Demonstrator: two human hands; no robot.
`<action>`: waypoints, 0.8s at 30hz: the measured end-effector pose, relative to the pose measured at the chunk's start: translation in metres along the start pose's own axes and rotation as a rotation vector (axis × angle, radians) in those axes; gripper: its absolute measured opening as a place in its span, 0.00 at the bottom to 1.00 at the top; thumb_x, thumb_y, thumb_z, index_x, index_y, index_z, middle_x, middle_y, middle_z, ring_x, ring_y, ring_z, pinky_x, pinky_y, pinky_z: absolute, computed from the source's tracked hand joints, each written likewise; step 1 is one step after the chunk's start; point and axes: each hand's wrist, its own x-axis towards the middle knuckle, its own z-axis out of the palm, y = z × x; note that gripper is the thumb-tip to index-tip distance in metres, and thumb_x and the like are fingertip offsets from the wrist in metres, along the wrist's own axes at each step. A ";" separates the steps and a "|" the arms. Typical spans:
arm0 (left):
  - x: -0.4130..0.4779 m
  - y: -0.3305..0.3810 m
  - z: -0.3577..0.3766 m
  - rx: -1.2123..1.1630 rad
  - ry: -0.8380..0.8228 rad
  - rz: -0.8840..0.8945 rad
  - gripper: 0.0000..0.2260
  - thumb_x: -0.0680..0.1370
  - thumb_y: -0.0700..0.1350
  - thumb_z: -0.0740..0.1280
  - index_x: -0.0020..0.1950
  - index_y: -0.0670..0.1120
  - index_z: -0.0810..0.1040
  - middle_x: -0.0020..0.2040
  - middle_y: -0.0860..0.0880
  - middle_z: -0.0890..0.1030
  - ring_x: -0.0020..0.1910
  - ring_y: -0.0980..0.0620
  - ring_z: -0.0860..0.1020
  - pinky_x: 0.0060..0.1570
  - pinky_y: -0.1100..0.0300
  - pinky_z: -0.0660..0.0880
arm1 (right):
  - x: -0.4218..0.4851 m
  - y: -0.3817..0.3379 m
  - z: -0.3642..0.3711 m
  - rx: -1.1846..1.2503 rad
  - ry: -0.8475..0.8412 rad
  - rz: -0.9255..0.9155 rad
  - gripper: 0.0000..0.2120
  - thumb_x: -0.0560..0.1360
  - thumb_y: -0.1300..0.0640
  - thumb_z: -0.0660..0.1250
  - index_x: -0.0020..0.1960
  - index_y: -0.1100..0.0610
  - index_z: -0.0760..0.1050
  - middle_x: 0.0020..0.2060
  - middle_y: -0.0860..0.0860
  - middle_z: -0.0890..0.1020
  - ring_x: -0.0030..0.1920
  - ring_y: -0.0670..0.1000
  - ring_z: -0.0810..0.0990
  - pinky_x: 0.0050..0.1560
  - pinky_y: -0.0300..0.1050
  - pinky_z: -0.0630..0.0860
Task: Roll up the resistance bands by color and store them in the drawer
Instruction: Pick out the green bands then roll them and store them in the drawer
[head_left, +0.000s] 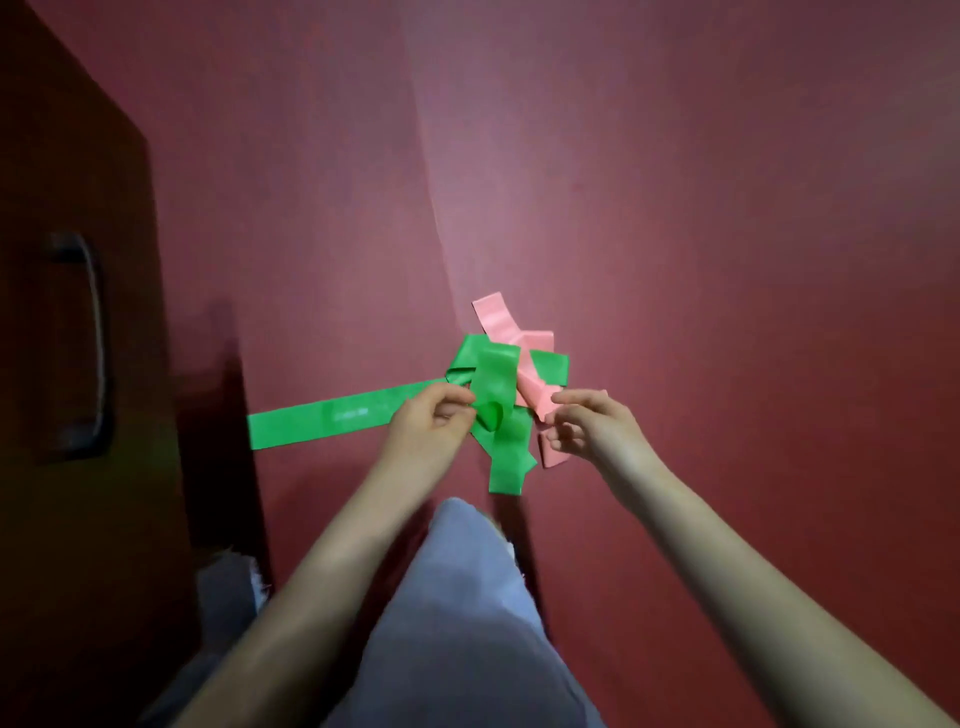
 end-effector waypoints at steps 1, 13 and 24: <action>0.009 -0.009 0.005 0.006 -0.016 -0.019 0.08 0.74 0.32 0.62 0.50 0.38 0.77 0.34 0.52 0.74 0.26 0.70 0.72 0.31 0.78 0.66 | 0.016 0.012 -0.001 -0.059 0.023 0.016 0.13 0.73 0.72 0.57 0.38 0.57 0.70 0.31 0.56 0.74 0.18 0.42 0.72 0.25 0.33 0.70; 0.084 -0.109 0.041 0.094 -0.090 -0.139 0.06 0.74 0.36 0.64 0.48 0.44 0.77 0.33 0.54 0.74 0.27 0.67 0.72 0.36 0.73 0.67 | 0.118 0.131 0.011 -1.421 -0.489 -0.307 0.19 0.72 0.56 0.66 0.61 0.60 0.68 0.55 0.59 0.75 0.56 0.59 0.74 0.54 0.50 0.70; 0.095 -0.140 0.062 0.164 -0.144 -0.261 0.07 0.73 0.36 0.63 0.46 0.46 0.75 0.42 0.47 0.77 0.44 0.50 0.75 0.50 0.57 0.72 | 0.141 0.181 -0.012 -1.842 -0.399 -0.996 0.08 0.67 0.53 0.61 0.42 0.56 0.66 0.38 0.53 0.76 0.35 0.55 0.75 0.38 0.47 0.60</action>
